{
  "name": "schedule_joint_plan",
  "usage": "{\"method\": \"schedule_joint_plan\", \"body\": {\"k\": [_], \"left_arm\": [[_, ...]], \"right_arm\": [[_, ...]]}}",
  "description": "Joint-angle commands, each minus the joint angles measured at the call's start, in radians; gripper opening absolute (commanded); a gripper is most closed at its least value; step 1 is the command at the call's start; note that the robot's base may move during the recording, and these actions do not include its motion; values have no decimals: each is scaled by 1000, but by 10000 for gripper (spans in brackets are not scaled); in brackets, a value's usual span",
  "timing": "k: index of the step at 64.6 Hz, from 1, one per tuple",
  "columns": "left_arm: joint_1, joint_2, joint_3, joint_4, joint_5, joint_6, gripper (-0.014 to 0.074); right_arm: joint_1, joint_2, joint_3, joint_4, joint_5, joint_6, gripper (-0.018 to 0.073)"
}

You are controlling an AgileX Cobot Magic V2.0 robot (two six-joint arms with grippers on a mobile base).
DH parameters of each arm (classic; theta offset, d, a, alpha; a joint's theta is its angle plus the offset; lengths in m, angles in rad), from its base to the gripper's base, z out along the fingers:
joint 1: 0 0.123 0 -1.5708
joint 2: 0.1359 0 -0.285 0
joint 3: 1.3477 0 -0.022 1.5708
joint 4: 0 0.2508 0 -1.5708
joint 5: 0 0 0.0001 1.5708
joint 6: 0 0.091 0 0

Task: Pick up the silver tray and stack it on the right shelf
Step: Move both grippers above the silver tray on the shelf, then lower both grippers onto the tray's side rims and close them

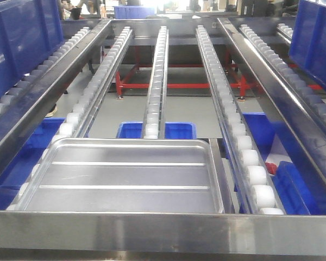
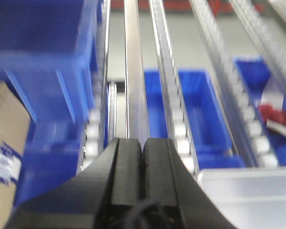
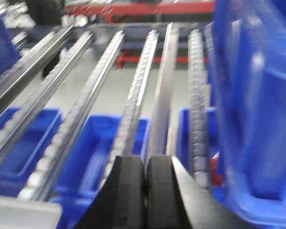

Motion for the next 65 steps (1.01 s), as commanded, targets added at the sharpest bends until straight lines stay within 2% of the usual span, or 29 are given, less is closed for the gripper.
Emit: {"method": "schedule_joint_plan", "body": {"k": [1,8,21,25,33,36,42,49,57,65], "left_arm": [[-2,55,-40,-41,-59,-2,-98],[-2,95,-40,-89,-34,6,-97],[-2,104,-40,-92,21,8,-71],[-2,104,-40,-92,36,9,23],[-2,104,-40,-93,62,9,320],[-2,104,-40,-93,70,9,369],[-2,104,-40,-93,71,9,370],[-6,104,-40,-86,49,9,350],[-121,129,-68,-83,95,9,349],[-244,212,-141,-81,250,-2,349]], "right_arm": [[54,66,-56,3,-60,-4,297],[113,129,-62,3,-60,-4,432],[137,212,-75,7,-47,-4,442],[141,240,-108,35,-8,-4,442],[199,309,-212,73,93,-4,441],[234,336,-250,84,131,-4,435],[309,406,-318,96,204,1,435],[388,507,-379,96,284,71,435],[446,620,-420,96,349,162,435],[476,716,-448,72,398,256,435]]}}
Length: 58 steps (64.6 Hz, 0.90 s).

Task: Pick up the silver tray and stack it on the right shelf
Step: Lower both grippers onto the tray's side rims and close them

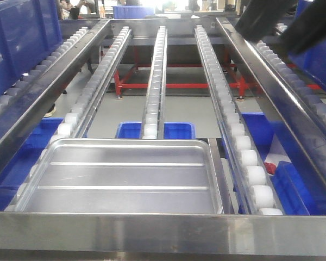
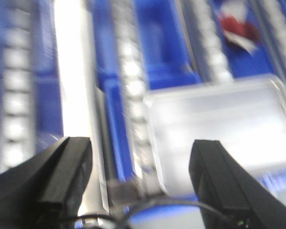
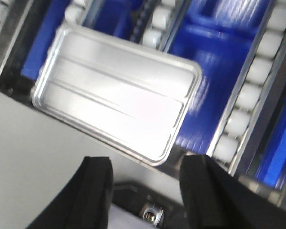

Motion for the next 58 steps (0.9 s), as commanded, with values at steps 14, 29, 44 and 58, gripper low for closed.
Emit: {"method": "schedule_joint_plan", "body": {"k": [14,29,44,58], "left_arm": [[-97,265,-198,10,151,-233,349],[-134,483,-251,78,162,-320,349],[-239,646,-296,263,148,-507,349],[-252,714,-300,271,80,-557,349]], "right_arm": [[77,185,-57,-129,-20,245,435],[118,288,-57,-275,-48,461,435],[118,379,-63,-290,-82,513,435],[118,472,-155,-306,-21,514,435]]}}
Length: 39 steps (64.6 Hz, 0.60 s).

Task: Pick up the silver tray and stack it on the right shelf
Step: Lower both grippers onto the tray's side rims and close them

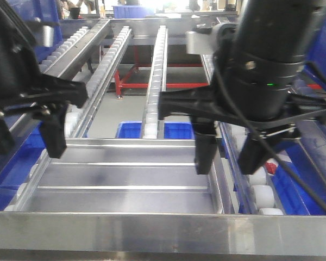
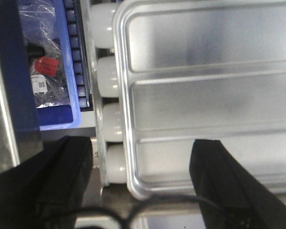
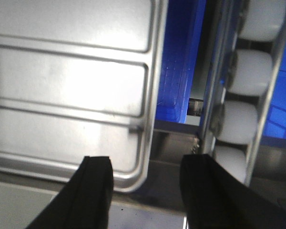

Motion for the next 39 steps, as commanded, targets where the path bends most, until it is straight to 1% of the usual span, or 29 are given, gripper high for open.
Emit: {"method": "schedule_joint_plan", "body": {"k": [1,16,39], "left_arm": [[-6,-16,-31,17,-44,-24,349],[-6,5,-28,21,-80,-26,349],[-6,63,-28,23,-80,-26,349]], "right_arm": [[0,-6,-68,-35,3,2,435],[0,43,-83,-40,-12,3,435],[-1,58,-81,-40,-62,4,435]]}}
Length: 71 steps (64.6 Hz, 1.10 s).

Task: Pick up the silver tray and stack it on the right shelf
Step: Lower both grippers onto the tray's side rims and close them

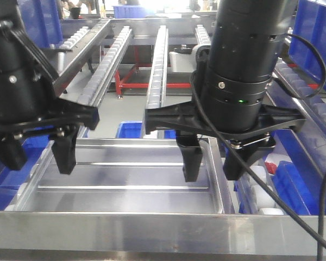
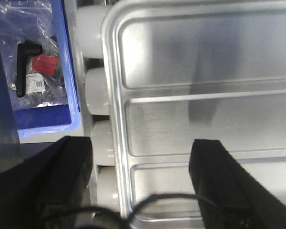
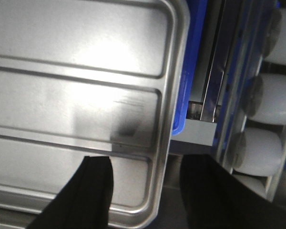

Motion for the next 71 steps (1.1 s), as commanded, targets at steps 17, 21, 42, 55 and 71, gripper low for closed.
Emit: {"method": "schedule_joint_plan", "body": {"k": [17,21,42,55,71], "left_arm": [[23,-20,-24,13,-33,-38,349],[23,-20,-21,15,-36,-38,349],[23,12,-21,14,-44,-38,349],[23,34,-21,14,-47,-38,348],[23,34,-21,27,-49,-38,157]], "right_arm": [[-1,-9,-29,-27,-34,0,435],[-1,1,-29,-27,-35,0,435],[-1,21,-29,-27,-48,0,435],[-1,21,-29,-35,-58,0,365],[-1,21,-29,-41,-62,0,133]]}}
